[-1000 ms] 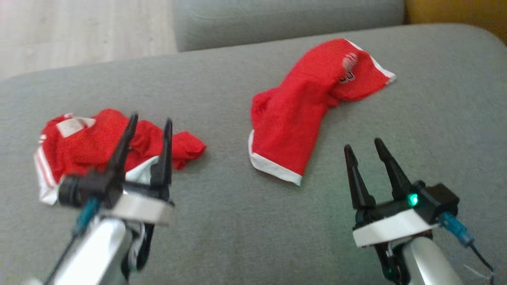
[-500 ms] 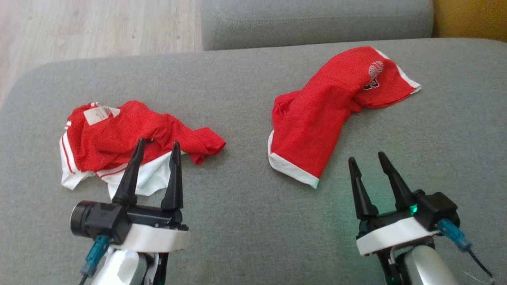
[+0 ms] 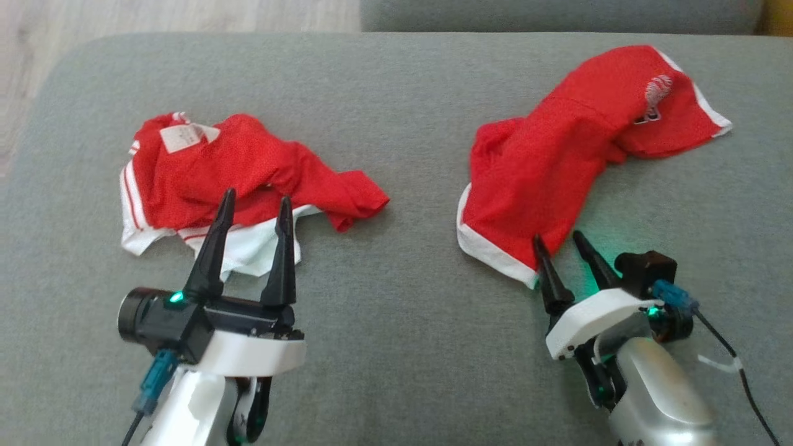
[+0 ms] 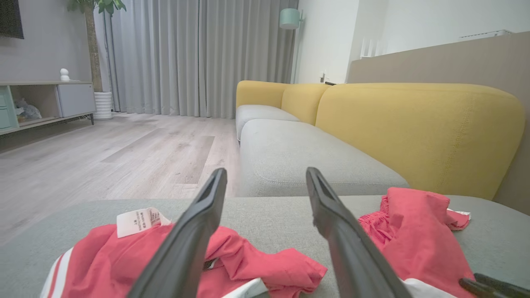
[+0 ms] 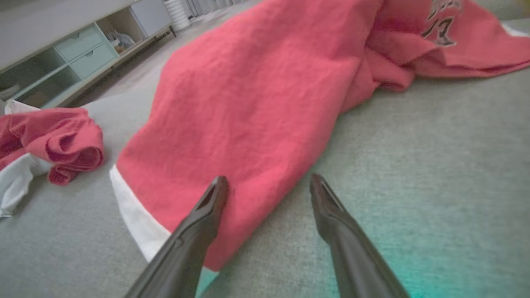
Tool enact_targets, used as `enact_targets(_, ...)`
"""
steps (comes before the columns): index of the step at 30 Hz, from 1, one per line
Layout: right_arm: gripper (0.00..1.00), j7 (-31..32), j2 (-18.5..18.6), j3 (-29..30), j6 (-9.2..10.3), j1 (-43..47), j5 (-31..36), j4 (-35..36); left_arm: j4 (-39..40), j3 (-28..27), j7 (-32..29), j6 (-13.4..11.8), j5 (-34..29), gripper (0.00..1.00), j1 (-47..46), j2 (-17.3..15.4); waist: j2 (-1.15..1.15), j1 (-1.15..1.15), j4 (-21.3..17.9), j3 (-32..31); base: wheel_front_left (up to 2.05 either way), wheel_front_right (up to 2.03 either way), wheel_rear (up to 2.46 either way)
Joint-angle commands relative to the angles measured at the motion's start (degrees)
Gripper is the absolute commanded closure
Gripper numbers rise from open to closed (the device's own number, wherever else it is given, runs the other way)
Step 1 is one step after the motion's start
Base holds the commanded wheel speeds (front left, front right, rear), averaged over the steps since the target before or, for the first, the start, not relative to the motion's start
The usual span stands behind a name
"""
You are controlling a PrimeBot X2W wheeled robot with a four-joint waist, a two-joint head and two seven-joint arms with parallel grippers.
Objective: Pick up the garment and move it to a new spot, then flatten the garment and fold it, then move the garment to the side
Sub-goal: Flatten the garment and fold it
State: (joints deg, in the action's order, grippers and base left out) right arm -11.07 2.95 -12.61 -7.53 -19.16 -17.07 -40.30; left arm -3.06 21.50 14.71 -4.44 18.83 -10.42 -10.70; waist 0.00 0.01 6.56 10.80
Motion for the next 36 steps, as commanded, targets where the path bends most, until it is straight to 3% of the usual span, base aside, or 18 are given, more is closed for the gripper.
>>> enact_targets(1, 0.0, 0.0, -0.1, -1.3, 0.04, -1.8, 0.0, -0.2, 1.5, -2.7, 0.3, 0.4, -0.6, 0.0, -2.7, -0.1, 0.0, -0.01, 0.8, 0.4, 0.0, 0.0, 0.0)
enact_targets(4, 0.0, 0.4, -0.1, -2.1, 0.04, -3.4, -1.1, -4.2, 1.1, -3.5, 0.3, 1.1, -1.2, 0.0, -2.5, 0.6, 0.0, -0.01, 1.3, 0.4, 0.0, 0.0, 0.0)
enact_targets(5, 0.3, 0.3, -0.1, -2.6, 0.04, -3.9, -1.6, -5.1, 1.0, -3.7, 0.3, 1.3, -1.4, 0.0, -2.3, 0.8, 0.0, -0.01, 1.3, 0.4, 0.0, 0.0, 0.0)
enact_targets(6, 1.0, 0.0, -0.1, -3.1, 0.04, -4.3, -1.8, -5.9, 0.7, -4.0, 0.3, 1.5, -1.5, 0.0, -2.1, 1.0, 0.0, -0.01, 1.3, 0.2, 0.0, 0.0, 0.0)
enact_targets(13, 1.0, -2.3, -0.1, -2.7, 0.04, -5.5, 0.2, -8.8, 0.0, -5.6, 0.3, 2.4, -2.4, 0.0, -0.8, 1.7, 0.0, -0.01, -1.0, -2.1, 0.0, 0.0, 0.0)
enact_targets(19, 1.0, -3.2, 0.1, 6.8, 0.04, -3.9, 10.9, -7.7, -0.3, -6.5, 0.3, 3.2, -3.1, 0.0, 1.1, 3.0, 0.0, -0.01, -4.1, -6.6, 0.0, 0.0, 0.0)
enact_targets(27, 1.0, 4.5, 1.7, 23.4, 0.04, -0.2, 26.8, 6.9, 0.4, -7.4, 0.3, 3.8, -3.7, 0.0, 3.5, 4.5, 0.0, -0.01, -6.5, -7.9, 0.0, 0.0, 0.0)
enact_targets(32, 1.0, 10.7, 0.8, 31.2, 0.04, 2.2, 33.0, 17.3, 0.5, -7.6, 0.3, 4.6, -4.1, 0.0, 3.4, 5.4, 0.0, -0.01, -6.4, -6.6, 0.0, 0.0, 0.0)
enact_targets(33, 0.67, 11.0, 0.6, 31.8, 0.04, 2.4, 34.4, 19.0, 0.5, -7.6, 0.3, 4.9, -4.3, 0.0, 3.3, 5.5, 0.0, -0.01, -6.3, -6.3, 0.0, 0.0, 0.0)
enact_targets(34, 0.16, 11.1, 0.5, 32.3, 0.04, 2.4, 35.5, 20.3, 0.4, -7.7, 0.3, 5.1, -4.4, 0.0, 3.2, 5.6, 0.0, -0.01, -6.2, -6.0, 0.0, 0.0, 0.0)
enact_targets(35, 0.0, 11.1, 0.3, 32.6, 0.04, 2.3, 36.3, 21.3, 0.3, -7.9, 0.3, 5.3, -4.4, 0.0, 3.1, 5.7, 0.0, -0.01, -6.2, -5.9, 0.0, 0.0, 0.0)
enact_targets(36, 0.0, 11.2, 0.2, 32.4, 0.04, 2.2, 36.6, 21.8, 0.1, -8.0, 0.3, 5.4, -4.5, 0.0, 3.0, 5.8, 0.0, -0.01, -6.2, -5.8, 0.0, 0.0, 0.0)
